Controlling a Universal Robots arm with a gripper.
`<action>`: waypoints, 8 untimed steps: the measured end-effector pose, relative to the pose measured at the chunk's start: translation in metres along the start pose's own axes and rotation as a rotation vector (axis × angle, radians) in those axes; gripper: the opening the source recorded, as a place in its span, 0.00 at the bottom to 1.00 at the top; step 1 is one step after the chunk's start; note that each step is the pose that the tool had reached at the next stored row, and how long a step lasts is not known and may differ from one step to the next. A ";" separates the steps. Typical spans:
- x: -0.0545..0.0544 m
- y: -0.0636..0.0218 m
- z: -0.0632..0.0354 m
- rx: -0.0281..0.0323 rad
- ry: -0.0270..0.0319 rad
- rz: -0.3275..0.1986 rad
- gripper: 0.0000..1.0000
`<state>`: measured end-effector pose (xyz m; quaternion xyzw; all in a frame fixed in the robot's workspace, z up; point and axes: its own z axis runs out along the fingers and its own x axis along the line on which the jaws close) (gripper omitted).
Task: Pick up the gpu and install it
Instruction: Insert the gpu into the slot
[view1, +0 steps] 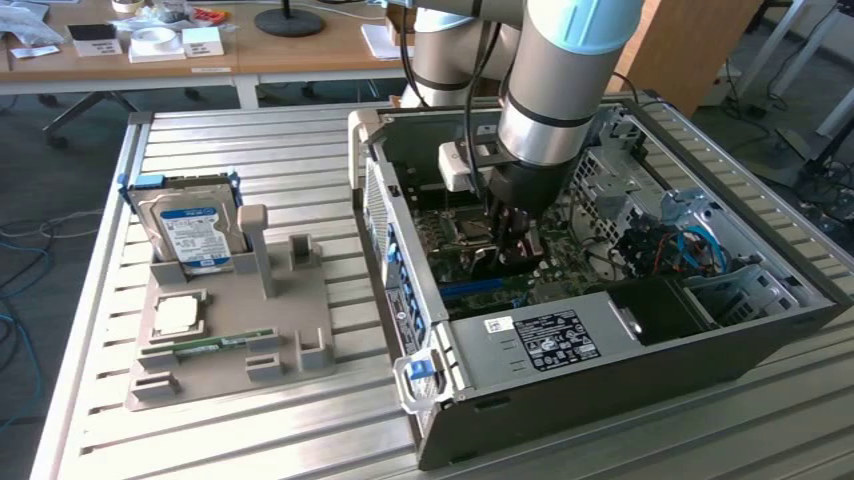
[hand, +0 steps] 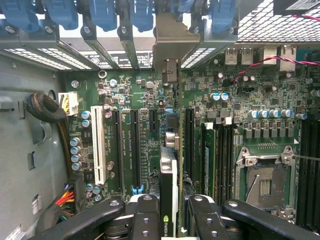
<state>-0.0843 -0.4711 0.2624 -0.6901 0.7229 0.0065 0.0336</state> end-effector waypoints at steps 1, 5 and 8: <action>0.000 0.0000 0.0000 0.0001 0.0001 0.000 0.27; 0.000 0.0001 -0.0001 0.0000 0.0003 0.000 0.27; 0.000 0.0009 -0.0001 0.0000 0.0004 0.000 0.27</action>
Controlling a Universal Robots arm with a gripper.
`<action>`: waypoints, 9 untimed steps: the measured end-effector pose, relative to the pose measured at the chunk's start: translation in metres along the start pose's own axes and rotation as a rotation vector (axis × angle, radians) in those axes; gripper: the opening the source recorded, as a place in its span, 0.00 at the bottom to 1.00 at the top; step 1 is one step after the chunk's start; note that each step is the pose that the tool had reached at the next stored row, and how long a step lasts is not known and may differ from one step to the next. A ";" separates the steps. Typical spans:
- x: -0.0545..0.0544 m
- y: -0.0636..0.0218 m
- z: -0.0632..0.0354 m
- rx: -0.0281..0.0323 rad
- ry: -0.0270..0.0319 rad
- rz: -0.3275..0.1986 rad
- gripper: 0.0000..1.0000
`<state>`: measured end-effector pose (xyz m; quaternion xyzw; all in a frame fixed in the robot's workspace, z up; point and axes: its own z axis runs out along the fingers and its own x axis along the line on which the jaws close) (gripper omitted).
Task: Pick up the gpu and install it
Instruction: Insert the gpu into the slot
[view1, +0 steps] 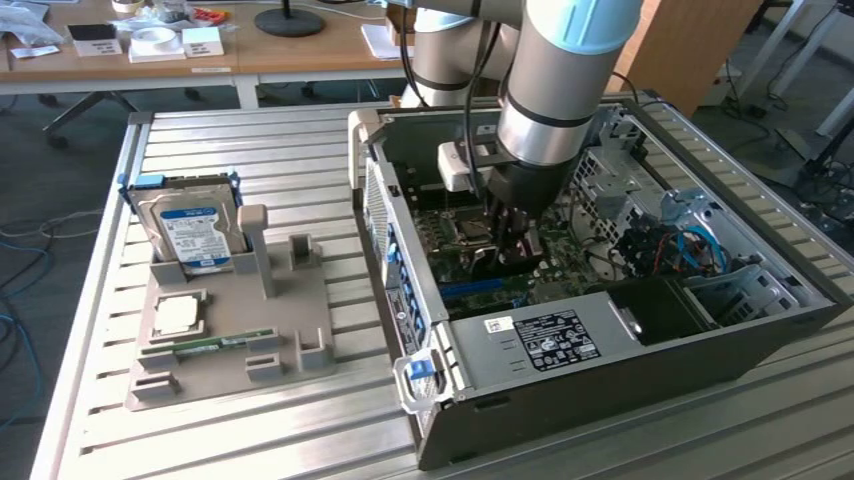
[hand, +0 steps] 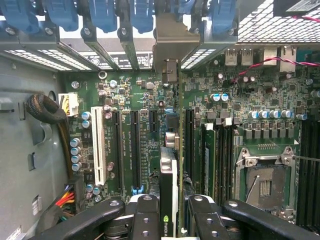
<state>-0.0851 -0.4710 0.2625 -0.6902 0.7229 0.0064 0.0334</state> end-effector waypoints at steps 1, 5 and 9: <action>0.000 0.0002 0.0000 0.0001 -0.0001 0.000 0.27; 0.000 0.0009 0.0000 0.0001 0.0000 0.000 0.27; 0.000 0.0019 0.0001 0.0001 -0.0001 0.000 0.27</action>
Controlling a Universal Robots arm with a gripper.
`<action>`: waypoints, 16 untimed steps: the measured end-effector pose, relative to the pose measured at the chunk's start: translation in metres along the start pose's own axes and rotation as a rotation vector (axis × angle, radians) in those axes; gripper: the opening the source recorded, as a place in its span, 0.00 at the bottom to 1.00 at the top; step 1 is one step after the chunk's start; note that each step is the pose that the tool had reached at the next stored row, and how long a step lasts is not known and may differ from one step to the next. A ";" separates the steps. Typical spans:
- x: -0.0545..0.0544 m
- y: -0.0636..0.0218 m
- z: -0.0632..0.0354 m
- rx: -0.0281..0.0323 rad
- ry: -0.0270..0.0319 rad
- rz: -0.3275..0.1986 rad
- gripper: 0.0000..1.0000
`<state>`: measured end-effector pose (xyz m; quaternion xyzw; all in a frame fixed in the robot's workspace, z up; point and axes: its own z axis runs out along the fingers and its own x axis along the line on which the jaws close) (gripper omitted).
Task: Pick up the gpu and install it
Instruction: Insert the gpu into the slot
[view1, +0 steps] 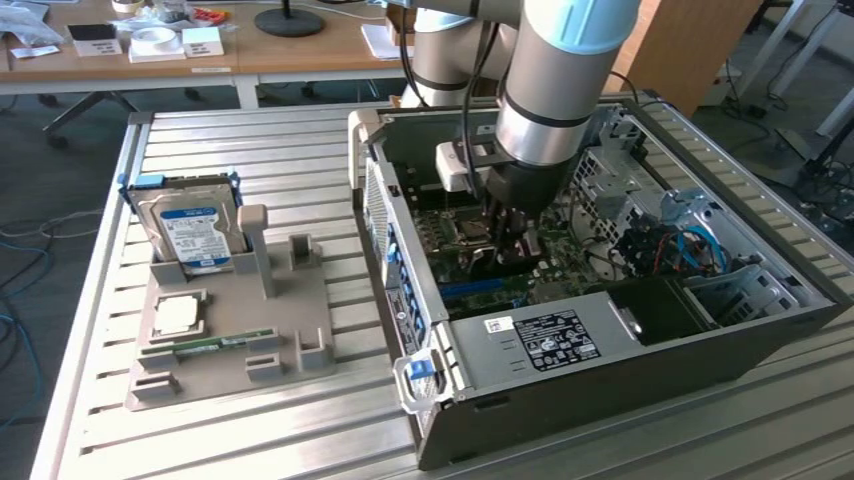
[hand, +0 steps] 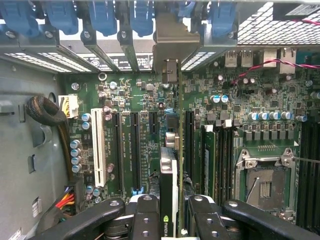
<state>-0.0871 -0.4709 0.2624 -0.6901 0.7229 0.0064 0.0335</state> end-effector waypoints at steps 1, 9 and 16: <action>0.000 0.0001 0.0000 -0.0001 0.0000 0.000 0.27; 0.000 0.0036 0.0025 0.0002 0.0001 0.003 0.27; 0.000 0.0040 0.0047 0.0002 0.0007 0.007 0.27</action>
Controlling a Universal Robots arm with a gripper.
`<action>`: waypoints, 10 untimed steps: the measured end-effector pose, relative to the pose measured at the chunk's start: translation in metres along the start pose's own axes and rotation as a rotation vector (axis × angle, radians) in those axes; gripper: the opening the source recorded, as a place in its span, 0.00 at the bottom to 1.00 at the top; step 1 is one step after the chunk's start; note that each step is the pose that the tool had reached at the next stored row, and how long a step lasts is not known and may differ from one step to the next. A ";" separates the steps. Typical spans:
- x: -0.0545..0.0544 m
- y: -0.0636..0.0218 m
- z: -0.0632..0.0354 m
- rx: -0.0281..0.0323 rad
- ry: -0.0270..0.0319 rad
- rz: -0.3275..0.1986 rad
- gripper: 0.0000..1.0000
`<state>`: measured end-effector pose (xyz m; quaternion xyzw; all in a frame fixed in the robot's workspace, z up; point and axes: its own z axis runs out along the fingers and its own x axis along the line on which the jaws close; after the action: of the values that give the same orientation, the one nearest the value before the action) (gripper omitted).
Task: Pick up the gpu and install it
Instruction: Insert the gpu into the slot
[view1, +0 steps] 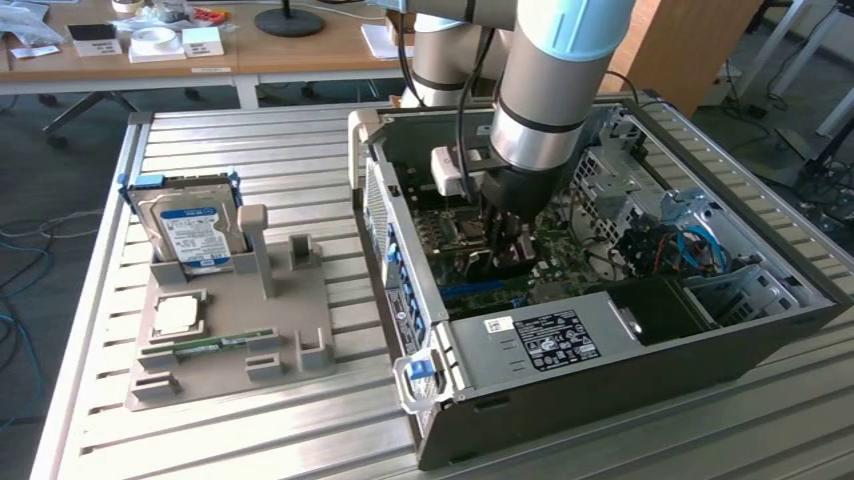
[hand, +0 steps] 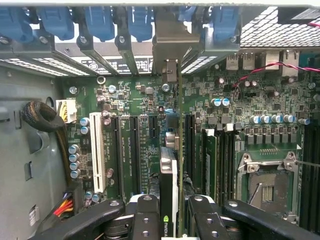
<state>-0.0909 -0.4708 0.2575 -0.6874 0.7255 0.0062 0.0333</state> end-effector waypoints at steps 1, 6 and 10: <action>0.000 0.0000 0.0000 0.0000 0.0001 0.001 0.27; 0.000 0.0000 0.0002 0.0000 0.0001 0.003 0.27; 0.000 -0.0003 0.0002 -0.0018 0.0011 0.017 0.27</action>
<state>-0.0905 -0.4707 0.2573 -0.6814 0.7311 0.0067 0.0323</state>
